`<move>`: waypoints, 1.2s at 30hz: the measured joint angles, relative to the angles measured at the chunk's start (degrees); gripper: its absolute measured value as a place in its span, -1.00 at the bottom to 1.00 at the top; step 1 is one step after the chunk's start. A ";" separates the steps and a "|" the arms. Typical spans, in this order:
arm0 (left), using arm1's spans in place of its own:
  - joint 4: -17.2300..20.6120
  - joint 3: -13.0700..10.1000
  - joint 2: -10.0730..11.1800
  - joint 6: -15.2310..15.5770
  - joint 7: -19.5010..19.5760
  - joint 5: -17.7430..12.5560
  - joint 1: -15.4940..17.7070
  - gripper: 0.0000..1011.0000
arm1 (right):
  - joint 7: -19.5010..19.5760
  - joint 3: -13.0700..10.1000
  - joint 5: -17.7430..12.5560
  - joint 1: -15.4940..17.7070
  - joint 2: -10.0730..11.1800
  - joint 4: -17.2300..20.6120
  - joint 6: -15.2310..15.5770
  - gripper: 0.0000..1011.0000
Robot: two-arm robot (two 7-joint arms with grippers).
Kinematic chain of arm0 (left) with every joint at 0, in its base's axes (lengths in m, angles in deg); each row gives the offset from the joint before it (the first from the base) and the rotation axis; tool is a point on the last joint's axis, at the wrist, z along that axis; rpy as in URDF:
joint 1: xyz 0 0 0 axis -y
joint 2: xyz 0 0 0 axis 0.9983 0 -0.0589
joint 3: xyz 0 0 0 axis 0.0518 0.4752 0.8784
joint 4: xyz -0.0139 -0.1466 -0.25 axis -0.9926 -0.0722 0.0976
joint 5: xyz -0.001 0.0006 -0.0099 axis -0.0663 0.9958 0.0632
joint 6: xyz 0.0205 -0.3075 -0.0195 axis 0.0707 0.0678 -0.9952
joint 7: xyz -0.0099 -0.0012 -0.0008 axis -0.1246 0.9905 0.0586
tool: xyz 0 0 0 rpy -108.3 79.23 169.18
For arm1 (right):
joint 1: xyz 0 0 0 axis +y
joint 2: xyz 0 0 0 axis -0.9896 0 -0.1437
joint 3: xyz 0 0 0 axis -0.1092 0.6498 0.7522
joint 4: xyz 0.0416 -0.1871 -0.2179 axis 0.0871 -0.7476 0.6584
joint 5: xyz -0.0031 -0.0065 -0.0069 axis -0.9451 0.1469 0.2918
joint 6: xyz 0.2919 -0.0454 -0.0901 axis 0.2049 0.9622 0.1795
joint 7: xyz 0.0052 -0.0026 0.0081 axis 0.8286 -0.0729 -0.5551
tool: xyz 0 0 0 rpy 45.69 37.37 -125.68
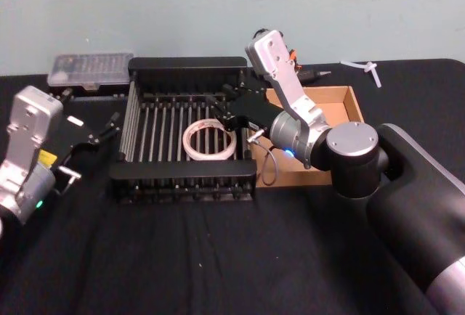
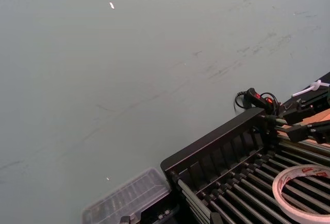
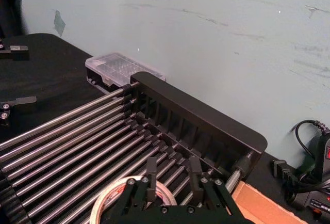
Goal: Pick up the white tape and place it into the black box , Pick up the silver tape and place it into the brown box.
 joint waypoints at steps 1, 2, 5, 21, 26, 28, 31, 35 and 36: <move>0.00 0.00 0.00 0.00 0.00 0.00 0.00 0.98 | -0.01 0.00 -0.01 0.01 0.01 0.00 0.00 -0.21; 0.00 0.00 0.00 0.00 0.00 0.00 0.00 0.98 | -0.01 0.00 -0.01 0.01 0.01 0.01 0.00 -0.12; 0.00 0.00 0.00 0.00 0.00 0.00 0.00 0.98 | -0.03 0.00 -0.03 0.02 0.02 0.03 0.00 0.06; 0.00 0.00 0.00 0.00 0.00 0.00 0.00 0.98 | -0.15 -0.31 -0.15 0.35 0.06 0.45 -0.01 0.97; 0.00 0.00 0.00 0.00 0.00 0.00 0.01 0.98 | -0.61 -1.82 -0.54 1.73 0.51 3.17 -0.02 0.98; 0.00 0.00 0.00 0.00 0.00 0.00 0.00 0.98 | -0.64 -2.31 -0.77 2.24 0.72 4.31 0.08 0.98; 0.00 0.00 0.00 0.00 0.00 0.00 0.00 0.98 | -0.65 -3.44 -1.35 3.29 1.28 6.77 0.18 0.98; 0.00 0.00 0.00 0.00 0.00 0.00 0.00 0.98 | -0.31 -4.96 -2.12 4.69 2.06 9.85 0.34 0.98; 0.00 0.00 0.00 0.00 0.00 0.00 0.00 0.98 | -0.05 -5.51 -2.37 5.19 2.32 10.84 0.40 0.98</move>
